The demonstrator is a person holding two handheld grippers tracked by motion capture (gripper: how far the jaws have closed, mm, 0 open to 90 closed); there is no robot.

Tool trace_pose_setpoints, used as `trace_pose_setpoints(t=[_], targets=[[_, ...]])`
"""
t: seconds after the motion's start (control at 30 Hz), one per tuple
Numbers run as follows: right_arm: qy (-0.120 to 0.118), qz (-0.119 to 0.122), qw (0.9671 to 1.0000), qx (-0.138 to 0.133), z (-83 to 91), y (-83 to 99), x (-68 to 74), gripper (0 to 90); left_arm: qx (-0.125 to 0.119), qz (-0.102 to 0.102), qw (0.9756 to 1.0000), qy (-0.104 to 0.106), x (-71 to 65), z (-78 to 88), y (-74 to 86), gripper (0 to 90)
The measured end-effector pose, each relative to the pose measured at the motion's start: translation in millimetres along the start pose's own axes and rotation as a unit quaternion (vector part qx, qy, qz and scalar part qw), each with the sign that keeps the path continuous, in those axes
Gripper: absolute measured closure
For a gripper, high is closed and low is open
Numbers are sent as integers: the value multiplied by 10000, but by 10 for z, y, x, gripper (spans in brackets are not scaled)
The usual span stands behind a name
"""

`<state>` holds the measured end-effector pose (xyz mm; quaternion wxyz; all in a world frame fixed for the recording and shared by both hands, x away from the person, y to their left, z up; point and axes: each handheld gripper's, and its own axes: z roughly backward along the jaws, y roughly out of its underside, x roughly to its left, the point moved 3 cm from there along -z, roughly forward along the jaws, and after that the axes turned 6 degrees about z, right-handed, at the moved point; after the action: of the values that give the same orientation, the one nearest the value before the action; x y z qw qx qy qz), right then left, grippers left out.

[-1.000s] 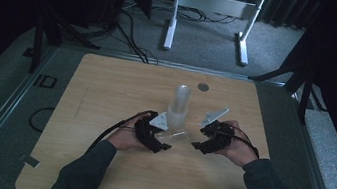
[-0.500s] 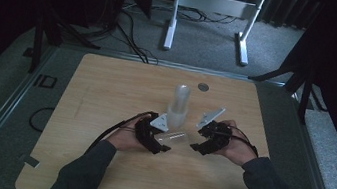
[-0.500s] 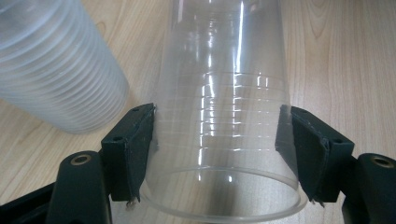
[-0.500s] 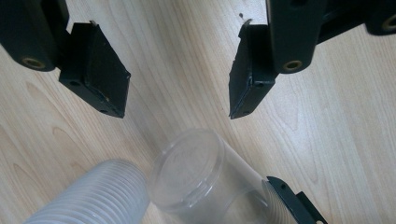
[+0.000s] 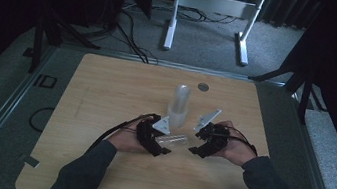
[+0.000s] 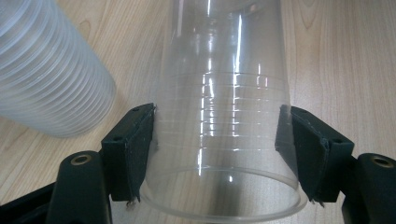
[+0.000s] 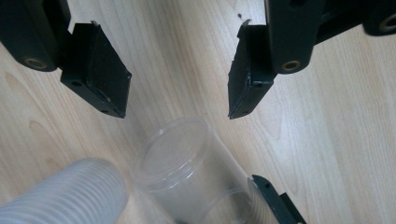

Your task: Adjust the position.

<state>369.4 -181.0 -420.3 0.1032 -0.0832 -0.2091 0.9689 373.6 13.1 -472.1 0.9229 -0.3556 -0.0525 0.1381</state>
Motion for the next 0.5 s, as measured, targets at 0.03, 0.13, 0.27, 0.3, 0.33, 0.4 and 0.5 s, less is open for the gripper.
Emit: trace_pose_setpoints(t=[0.03,0.13,0.27,0.3,0.33,0.4,0.5], targets=[[-15,10,10000,8,-5,1,1,391,7,-3,10000,10,-3,-3,-2,295],[-47,11,10000,28,-12,5,5,394,57,-43,10000,36,-10,-11,-8,295],[-69,60,9999,42,-19,13,6,394,123,-69,9998,102,-23,-19,-15,295],[-69,60,9999,42,-19,13,6,394,123,-69,9998,102,-23,-19,-15,298],[-66,66,9999,51,-15,13,7,394,141,-80,9998,129,-27,-25,-13,298],[-56,110,9999,48,-2,10,9,397,158,-84,9997,156,-32,-41,-8,298],[-91,154,9998,84,5,6,17,396,182,-100,9996,170,-44,-57,-11,297]])
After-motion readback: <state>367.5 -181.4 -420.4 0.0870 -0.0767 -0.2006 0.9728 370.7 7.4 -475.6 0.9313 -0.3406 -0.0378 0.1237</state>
